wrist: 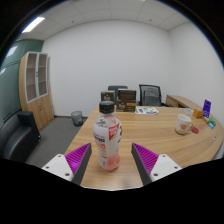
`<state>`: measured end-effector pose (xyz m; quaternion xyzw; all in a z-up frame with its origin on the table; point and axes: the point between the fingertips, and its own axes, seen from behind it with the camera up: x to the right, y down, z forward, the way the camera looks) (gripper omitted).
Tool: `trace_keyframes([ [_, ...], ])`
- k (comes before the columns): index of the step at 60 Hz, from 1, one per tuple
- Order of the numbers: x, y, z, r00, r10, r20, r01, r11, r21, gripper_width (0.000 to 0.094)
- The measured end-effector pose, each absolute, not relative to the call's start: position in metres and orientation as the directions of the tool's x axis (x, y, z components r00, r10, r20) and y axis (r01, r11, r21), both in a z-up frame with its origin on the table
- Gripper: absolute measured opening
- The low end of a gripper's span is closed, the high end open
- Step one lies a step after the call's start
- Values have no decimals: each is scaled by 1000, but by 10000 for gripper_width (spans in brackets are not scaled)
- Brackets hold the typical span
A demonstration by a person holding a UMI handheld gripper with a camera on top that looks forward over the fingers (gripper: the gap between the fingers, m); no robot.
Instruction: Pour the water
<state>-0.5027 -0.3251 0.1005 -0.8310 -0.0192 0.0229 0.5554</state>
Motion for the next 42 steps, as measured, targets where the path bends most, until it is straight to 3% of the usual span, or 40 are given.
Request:
trace_keyframes([
  [7, -510, -287, 86, 999, 34, -12, 0, -348, -937, 762],
  [14, -515, -271, 73, 999, 10, -41, -35, -354, -935, 494],
  [30, -519, -267, 80, 998, 50, -23, -5, -328, -945, 306],
  [42, -513, -263, 135, 986, 95, -137, -104, -295, -950, 305],
])
